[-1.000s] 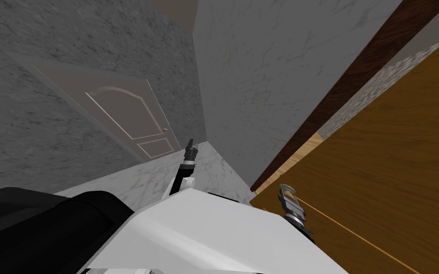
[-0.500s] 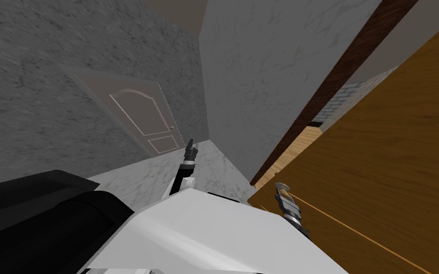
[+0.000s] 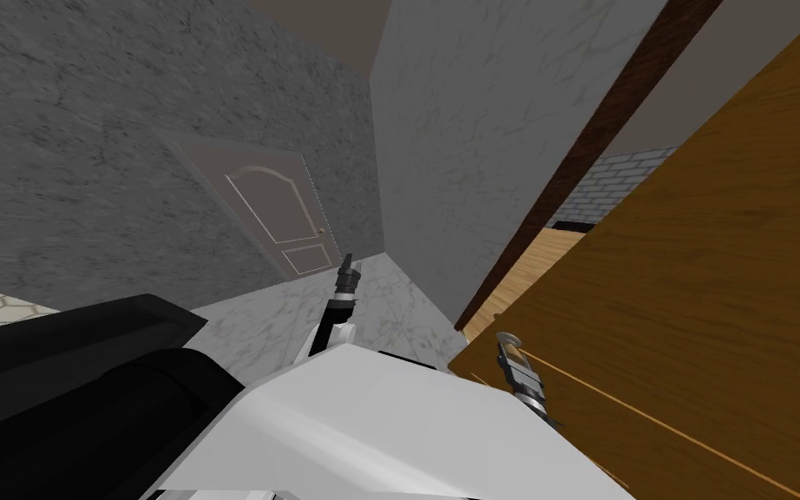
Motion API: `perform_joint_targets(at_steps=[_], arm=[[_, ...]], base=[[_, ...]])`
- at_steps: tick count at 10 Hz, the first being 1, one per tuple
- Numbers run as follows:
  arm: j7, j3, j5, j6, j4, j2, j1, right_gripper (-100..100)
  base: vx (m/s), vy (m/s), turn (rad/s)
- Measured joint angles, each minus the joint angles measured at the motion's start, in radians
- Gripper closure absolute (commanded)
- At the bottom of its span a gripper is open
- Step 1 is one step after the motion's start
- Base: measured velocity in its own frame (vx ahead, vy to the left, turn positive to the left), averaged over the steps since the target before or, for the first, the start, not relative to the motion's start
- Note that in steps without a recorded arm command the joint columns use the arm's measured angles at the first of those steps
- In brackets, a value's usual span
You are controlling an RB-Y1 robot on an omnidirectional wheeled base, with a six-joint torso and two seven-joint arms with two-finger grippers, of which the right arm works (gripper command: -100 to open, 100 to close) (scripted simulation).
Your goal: Pull the door open
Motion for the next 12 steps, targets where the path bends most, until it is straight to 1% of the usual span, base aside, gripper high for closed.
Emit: perform_joint_targets(at_steps=[1,3,4,5,6,7,8,10,12], arm=[[-0.010,0.013,0.009,-0.011,0.004,-0.006,-0.002,100],[-0.021,0.039,0.025,-0.022,-0.011,-0.017,0.011,100],[-0.027,0.054,0.034,-0.029,-0.025,-0.025,0.023,100],[-0.034,0.067,0.043,-0.037,-0.028,-0.031,0.026,100],[-0.041,0.080,0.051,-0.047,-0.028,-0.036,0.031,100],[-0.043,0.085,0.054,-0.047,-0.026,-0.034,0.034,100],[-0.048,0.093,0.058,-0.052,-0.026,-0.039,0.039,100],[-0.063,0.112,0.069,-0.075,-0.031,-0.052,0.047,100],[-0.086,0.139,0.086,-0.110,-0.015,-0.068,0.053,100]], base=[[-0.215,0.002,0.041],[-0.234,-0.044,0.060],[-0.258,-0.003,0.041],[-0.229,-0.022,0.031],[-0.100,-0.010,0.011],[-0.150,-0.044,0.092],[-0.233,-0.066,0.150],[-0.242,-0.035,0.111],[-0.230,-0.043,0.101]])
